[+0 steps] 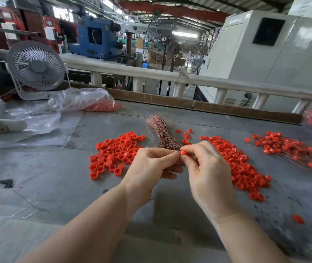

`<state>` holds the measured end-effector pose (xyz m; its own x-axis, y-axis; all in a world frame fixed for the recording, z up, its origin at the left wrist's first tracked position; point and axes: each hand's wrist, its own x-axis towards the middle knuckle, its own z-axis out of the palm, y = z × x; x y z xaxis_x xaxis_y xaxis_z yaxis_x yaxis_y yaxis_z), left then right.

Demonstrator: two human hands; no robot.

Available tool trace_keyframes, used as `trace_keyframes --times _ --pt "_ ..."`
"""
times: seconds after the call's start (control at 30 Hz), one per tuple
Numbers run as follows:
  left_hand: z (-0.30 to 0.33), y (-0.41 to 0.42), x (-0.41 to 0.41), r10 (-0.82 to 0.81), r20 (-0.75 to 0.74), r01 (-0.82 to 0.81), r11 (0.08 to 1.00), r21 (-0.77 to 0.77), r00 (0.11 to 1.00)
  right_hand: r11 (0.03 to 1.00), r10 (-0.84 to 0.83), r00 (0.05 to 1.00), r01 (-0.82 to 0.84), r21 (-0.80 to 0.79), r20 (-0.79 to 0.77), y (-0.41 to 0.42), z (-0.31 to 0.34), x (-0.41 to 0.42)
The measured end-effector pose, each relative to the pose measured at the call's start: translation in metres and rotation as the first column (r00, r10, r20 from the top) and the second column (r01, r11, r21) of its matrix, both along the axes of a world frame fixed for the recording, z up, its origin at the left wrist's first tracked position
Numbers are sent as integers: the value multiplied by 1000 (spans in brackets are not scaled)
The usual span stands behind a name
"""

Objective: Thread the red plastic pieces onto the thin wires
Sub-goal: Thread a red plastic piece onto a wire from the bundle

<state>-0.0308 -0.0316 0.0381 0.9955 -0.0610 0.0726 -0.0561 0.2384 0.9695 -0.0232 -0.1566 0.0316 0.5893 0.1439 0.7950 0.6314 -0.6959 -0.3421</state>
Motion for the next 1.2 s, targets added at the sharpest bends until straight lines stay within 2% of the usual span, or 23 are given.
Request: trace_keyframes --times 0.23,0.53,0.8,1.07,1.2 --pt "0 2 0 -43 -24 42 999 -34 999 999 34 999 -33 34 -9 0 -1 1" --pt "0 5 2 -42 -16 40 997 -66 999 959 180 979 -153 237 -95 -1 -5 7" --pt "-2 4 3 -52 33 56 991 -118 998 907 257 963 -213 364 -78 -3 -1 4" --pt "-5 5 5 23 74 -15 993 -115 997 903 296 944 -227 366 -145 -3 5 1" --pt "-4 5 5 -9 99 21 993 -118 995 903 273 952 -203 380 -140 -4 7 1"
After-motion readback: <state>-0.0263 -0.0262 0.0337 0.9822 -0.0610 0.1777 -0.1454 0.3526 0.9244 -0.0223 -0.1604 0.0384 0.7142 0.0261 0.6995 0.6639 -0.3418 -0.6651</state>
